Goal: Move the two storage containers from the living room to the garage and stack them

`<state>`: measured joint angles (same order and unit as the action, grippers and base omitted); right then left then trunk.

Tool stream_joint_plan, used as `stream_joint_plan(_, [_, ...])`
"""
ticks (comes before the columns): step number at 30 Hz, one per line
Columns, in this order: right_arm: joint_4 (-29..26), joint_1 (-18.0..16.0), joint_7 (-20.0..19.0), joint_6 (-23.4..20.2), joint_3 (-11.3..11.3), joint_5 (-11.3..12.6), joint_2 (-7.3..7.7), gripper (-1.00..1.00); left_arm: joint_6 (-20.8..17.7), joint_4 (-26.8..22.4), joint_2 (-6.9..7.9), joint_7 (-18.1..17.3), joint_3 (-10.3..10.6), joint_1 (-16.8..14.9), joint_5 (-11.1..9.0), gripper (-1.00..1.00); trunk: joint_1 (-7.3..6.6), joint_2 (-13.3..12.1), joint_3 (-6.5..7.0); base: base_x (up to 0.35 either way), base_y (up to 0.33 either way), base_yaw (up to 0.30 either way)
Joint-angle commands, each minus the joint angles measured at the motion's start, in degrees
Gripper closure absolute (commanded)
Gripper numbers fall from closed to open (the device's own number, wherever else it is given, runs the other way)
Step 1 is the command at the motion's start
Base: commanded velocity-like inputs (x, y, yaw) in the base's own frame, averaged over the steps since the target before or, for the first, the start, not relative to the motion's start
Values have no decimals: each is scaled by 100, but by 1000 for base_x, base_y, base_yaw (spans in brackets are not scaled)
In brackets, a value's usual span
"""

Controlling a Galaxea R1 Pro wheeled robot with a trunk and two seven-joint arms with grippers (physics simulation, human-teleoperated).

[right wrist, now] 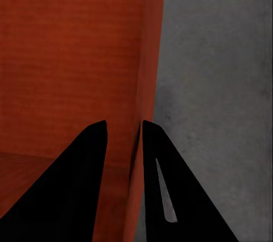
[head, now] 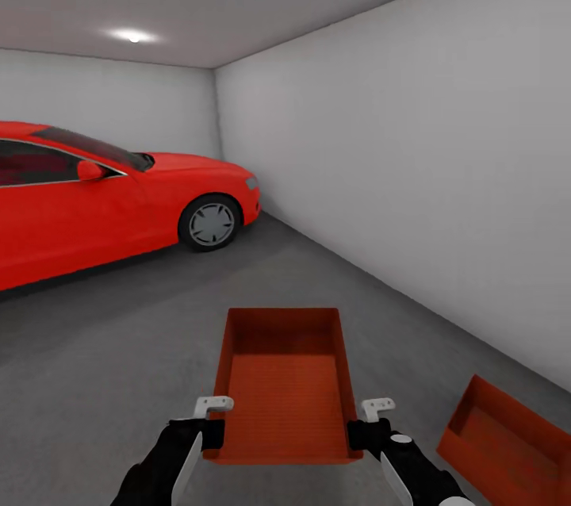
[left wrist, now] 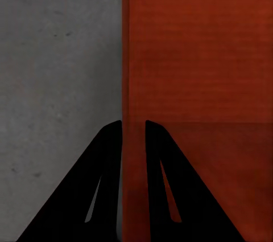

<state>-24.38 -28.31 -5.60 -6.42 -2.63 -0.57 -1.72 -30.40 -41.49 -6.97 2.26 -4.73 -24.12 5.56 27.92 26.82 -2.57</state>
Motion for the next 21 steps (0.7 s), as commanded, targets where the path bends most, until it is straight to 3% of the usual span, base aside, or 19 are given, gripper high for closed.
stream_joint_plan(1, [13, 1, -29, -35, -141, 48, -180, 100, 413, -17, -68, 12, 43, -6, -107, 100, 6, 12, -11, 321, -172, -295])
stream_joint_plan(14, [13, 1, -29, -35, -141, 48, -180, 100, 412, -17, -61, 12, 43, -5, -107, 100, 6, 12, 17, 305, -156, -295])
stream_joint_plan(21, [13, 1, -29, -35, -141, 48, -180, 100, 412, -17, -59, 12, 43, -5, -107, 100, 6, 12, 31, 21, -4, -295])
